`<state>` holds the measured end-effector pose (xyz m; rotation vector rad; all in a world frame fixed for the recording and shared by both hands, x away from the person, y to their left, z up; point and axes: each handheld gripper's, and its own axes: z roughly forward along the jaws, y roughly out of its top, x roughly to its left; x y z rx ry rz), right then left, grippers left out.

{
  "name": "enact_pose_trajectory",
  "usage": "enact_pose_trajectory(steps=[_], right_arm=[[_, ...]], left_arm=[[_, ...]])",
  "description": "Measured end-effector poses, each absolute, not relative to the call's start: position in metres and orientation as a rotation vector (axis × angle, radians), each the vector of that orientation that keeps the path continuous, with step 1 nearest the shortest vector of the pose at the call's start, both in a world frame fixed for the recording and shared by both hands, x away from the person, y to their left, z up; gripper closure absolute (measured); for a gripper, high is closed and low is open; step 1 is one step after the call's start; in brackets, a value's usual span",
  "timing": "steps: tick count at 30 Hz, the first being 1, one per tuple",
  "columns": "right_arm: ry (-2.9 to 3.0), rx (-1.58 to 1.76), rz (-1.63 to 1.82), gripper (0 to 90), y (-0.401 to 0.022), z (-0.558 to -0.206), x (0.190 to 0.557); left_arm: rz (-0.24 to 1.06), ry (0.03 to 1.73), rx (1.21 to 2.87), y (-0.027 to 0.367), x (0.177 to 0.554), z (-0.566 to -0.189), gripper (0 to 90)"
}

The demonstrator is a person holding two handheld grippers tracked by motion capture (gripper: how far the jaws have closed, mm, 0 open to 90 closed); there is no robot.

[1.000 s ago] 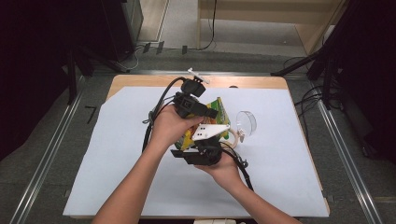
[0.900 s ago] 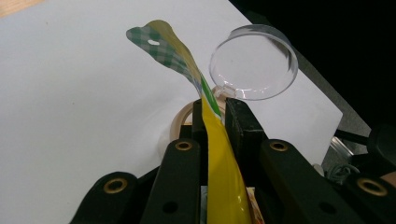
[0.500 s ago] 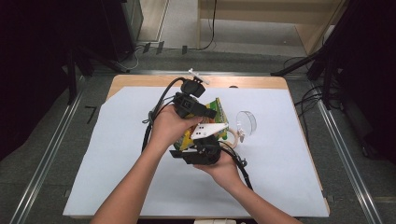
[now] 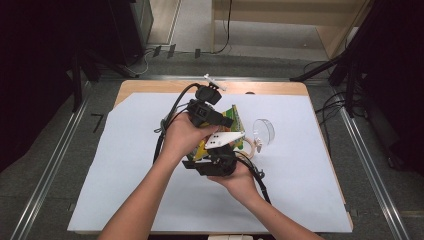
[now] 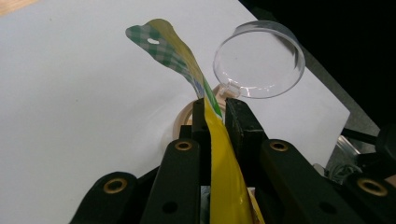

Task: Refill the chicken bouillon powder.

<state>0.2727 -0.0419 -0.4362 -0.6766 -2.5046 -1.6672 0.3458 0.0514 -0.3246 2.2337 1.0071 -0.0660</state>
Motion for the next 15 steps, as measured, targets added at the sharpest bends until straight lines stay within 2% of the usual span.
enact_pose_trajectory(steps=[15], right_arm=[[-2.496, -0.695, -1.681, 70.3, -0.0408, -0.4371, 0.2713]], left_arm=[[-0.078, 1.02, 2.242, 0.0503, 0.346, -0.3251, 83.4]])
